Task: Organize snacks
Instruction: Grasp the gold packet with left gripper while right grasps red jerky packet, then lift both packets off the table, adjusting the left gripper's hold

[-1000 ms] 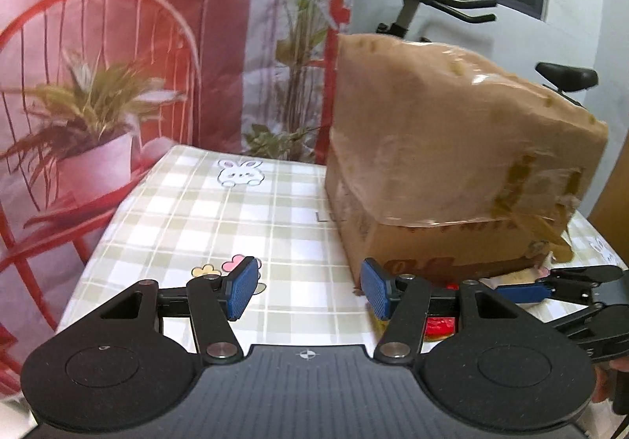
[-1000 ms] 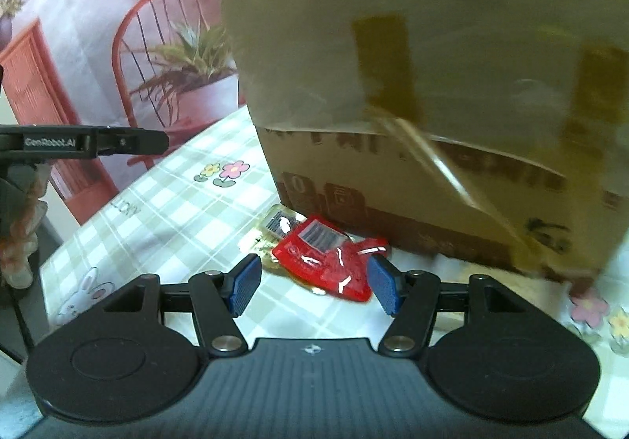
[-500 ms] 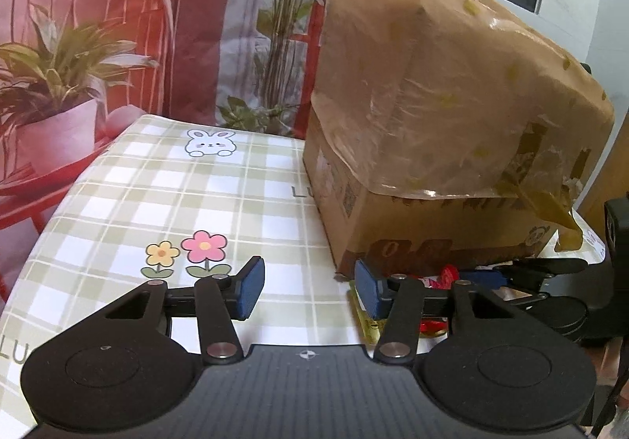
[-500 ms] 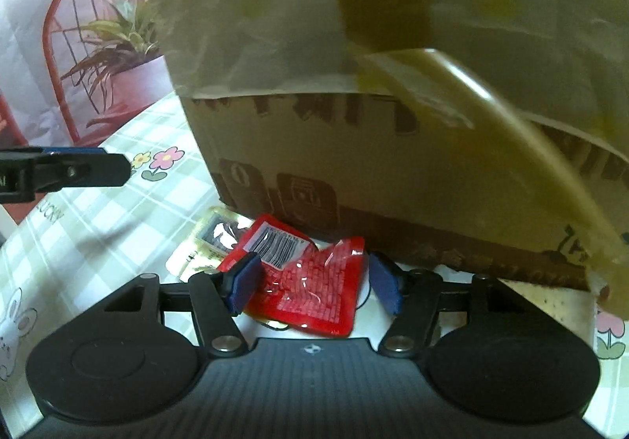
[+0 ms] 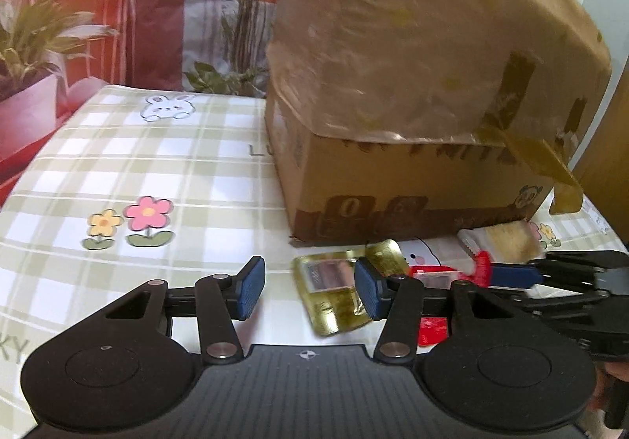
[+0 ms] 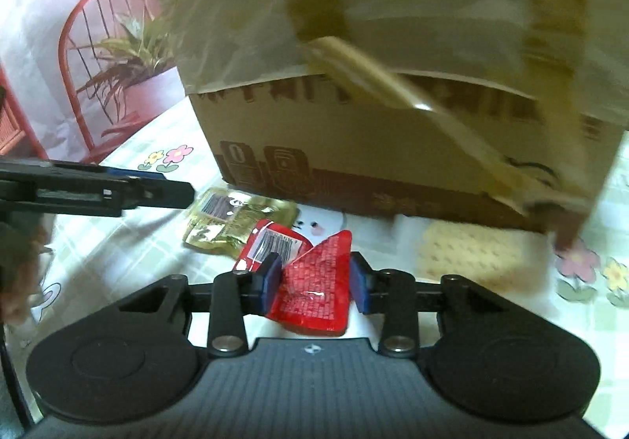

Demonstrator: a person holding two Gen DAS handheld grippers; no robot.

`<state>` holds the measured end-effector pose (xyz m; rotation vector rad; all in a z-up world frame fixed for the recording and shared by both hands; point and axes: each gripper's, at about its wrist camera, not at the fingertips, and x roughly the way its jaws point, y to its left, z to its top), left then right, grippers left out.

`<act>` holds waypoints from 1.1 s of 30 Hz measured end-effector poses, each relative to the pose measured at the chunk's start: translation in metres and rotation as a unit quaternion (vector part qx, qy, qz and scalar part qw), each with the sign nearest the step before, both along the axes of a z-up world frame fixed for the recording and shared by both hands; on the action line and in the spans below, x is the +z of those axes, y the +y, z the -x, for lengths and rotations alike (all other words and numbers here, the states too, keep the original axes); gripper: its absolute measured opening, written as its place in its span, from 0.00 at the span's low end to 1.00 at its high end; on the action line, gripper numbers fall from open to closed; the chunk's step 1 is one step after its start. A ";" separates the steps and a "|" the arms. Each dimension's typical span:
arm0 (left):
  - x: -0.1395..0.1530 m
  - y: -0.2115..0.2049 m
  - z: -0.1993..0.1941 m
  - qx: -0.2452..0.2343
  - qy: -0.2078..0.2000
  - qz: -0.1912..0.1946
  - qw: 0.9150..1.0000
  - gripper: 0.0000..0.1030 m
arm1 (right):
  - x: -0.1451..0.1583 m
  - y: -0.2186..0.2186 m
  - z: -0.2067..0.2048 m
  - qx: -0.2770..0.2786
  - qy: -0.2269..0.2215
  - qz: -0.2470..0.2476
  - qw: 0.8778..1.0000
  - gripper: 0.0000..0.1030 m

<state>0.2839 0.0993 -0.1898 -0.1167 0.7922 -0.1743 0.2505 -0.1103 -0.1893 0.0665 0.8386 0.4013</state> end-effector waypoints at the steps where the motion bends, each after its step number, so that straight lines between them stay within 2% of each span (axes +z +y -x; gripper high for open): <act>1: -0.003 -0.004 -0.003 0.001 0.004 -0.002 1.000 0.52 | 0.002 -0.004 0.004 -0.002 -0.002 -0.001 1.000 0.38; 5: -0.013 -0.018 -0.011 0.007 0.012 -0.010 1.000 0.52 | 0.007 -0.022 0.015 -0.016 -0.006 -0.009 1.000 0.38; 9: -0.014 -0.028 -0.016 0.011 -0.005 -0.031 0.999 0.52 | 0.008 -0.035 0.021 -0.028 -0.005 -0.016 0.999 0.38; 13: -0.010 -0.028 -0.025 0.009 -0.009 -0.021 1.000 0.52 | 0.006 -0.047 0.025 -0.042 -0.001 -0.023 0.999 0.38; 16: -0.014 -0.031 -0.029 0.000 0.012 -0.014 1.000 0.52 | 0.006 -0.053 0.026 -0.052 0.000 -0.027 0.998 0.38; 21: -0.017 -0.038 -0.010 -0.014 0.022 -0.012 1.000 0.52 | 0.009 -0.061 0.031 -0.054 -0.007 -0.034 0.998 0.38; 27: -0.014 -0.048 0.021 -0.042 0.047 0.051 0.997 0.52 | 0.008 -0.066 0.037 -0.058 -0.007 -0.043 0.997 0.38; 29: -0.013 -0.054 0.028 -0.057 0.057 0.058 0.995 0.52 | 0.008 -0.070 0.039 -0.061 -0.006 -0.048 0.997 0.38; 33: -0.005 -0.054 0.035 -0.054 0.053 0.061 0.995 0.52 | 0.012 -0.077 0.045 -0.066 -0.013 -0.054 0.996 0.38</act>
